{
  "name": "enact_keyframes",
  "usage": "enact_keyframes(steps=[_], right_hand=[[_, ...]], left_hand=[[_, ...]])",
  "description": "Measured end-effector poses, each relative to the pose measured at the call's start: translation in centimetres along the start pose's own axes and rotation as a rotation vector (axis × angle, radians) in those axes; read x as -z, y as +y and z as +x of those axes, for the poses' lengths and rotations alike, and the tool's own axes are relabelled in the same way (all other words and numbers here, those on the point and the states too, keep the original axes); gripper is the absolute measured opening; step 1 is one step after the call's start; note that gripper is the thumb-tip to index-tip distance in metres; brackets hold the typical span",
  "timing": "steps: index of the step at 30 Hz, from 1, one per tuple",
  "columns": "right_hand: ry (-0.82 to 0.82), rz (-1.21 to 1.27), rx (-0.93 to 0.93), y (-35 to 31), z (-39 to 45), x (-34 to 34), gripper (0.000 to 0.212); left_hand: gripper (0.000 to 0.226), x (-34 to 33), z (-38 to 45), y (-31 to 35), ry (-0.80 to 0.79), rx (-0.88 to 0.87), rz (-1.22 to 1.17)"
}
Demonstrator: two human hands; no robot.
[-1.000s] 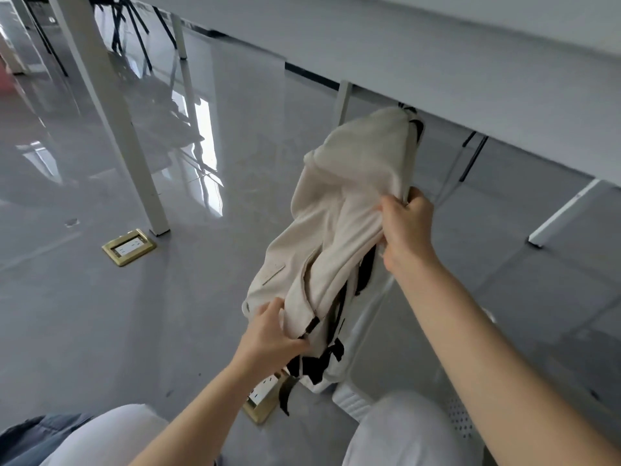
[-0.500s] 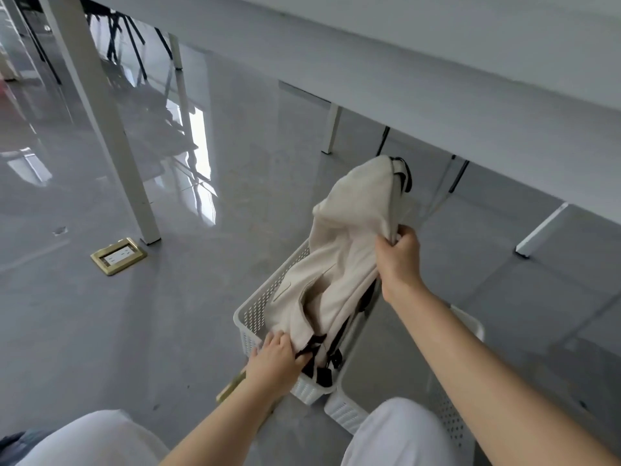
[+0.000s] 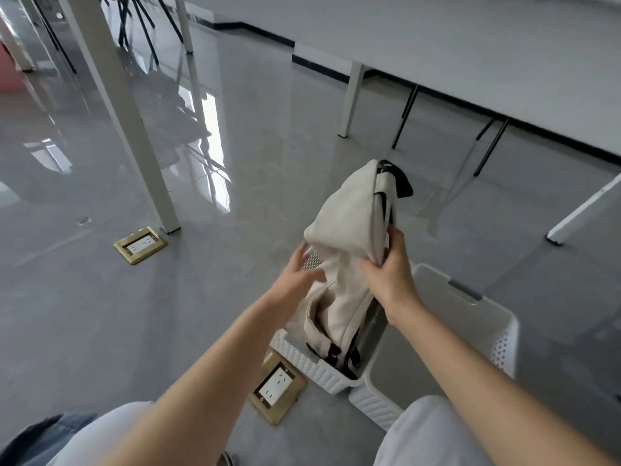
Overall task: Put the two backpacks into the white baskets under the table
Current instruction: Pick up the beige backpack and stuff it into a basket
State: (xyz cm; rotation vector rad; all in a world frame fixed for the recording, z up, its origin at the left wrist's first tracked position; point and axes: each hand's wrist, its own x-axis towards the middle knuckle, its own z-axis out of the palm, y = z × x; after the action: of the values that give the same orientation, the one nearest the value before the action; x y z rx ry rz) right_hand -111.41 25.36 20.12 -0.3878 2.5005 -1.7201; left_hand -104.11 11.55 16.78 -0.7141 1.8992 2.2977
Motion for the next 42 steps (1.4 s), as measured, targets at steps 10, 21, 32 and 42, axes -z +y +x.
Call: enact_keyframes(steps=[10, 21, 32, 42], right_hand=[[-0.499, -0.094, 0.169, 0.2, -3.0, -2.5, 0.078], [-0.667, -0.445, -0.123, 3.0, -2.6, -2.0, 0.044], [-0.377, -0.438, -0.182, 2.3, 7.7, 1.4, 0.099], [-0.716, -0.456, -0.041, 1.2, 6.3, 0.9, 0.023]], left_hand=[[0.013, 0.1, -1.9, 6.6, 0.338, -0.258, -0.039], [0.015, 2.8, -3.1, 5.1, 0.344, -0.313, -0.120], [0.020, 2.3, -4.3, 2.8, 0.264, -0.235, 0.031], [0.018, 2.7, -4.7, 2.8, 0.352, -0.255, -0.077]])
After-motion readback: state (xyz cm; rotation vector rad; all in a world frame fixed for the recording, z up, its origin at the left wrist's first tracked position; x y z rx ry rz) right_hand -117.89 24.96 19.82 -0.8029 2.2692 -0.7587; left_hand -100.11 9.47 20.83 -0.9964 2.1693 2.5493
